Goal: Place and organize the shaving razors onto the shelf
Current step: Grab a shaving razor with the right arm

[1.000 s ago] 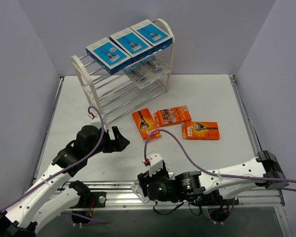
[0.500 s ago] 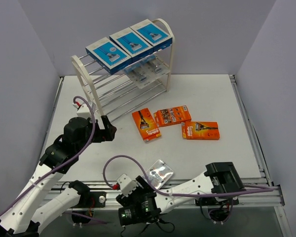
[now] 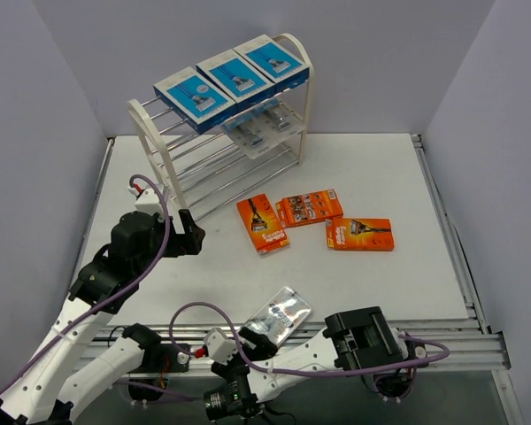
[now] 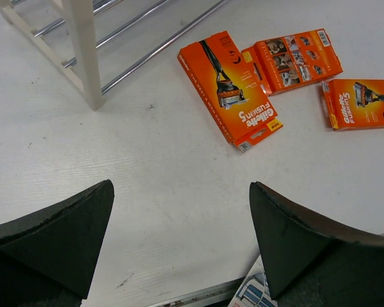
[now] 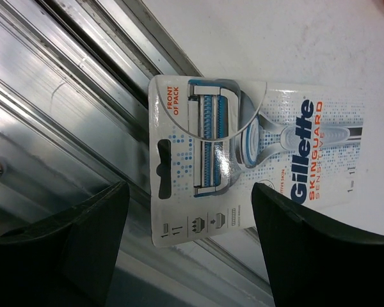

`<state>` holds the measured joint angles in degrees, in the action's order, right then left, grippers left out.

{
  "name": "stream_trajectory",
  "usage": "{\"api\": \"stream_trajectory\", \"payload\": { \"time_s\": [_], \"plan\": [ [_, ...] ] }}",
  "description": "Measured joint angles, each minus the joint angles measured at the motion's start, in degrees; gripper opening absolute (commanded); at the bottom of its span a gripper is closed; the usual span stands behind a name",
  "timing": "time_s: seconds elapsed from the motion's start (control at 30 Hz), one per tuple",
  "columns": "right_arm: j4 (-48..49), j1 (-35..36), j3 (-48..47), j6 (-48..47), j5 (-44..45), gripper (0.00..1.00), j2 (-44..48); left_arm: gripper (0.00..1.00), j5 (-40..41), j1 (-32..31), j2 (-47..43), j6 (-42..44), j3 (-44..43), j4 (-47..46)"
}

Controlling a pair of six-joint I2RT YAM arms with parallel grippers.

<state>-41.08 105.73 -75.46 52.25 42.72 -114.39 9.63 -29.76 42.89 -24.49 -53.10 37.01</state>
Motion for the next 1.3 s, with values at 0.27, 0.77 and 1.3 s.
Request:
{"api": "stream_trajectory", "payload": {
  "time_s": [0.27,0.77,1.3],
  "plan": [
    [-2.8,-0.3,0.0,2.2,0.5,0.70,-0.8,0.96,-0.9,0.2,-1.1,0.2,0.2,-0.4],
    [-6.2,-1.5,0.0,5.6,4.6,0.69,-2.8,0.96,-2.0,0.2,-1.4,0.3,1.0,-0.4],
    [-9.2,-1.5,0.4,8.6,3.3,0.20,-5.2,0.96,-2.6,0.3,-1.4,0.3,1.6,-0.7]
  ]
}}
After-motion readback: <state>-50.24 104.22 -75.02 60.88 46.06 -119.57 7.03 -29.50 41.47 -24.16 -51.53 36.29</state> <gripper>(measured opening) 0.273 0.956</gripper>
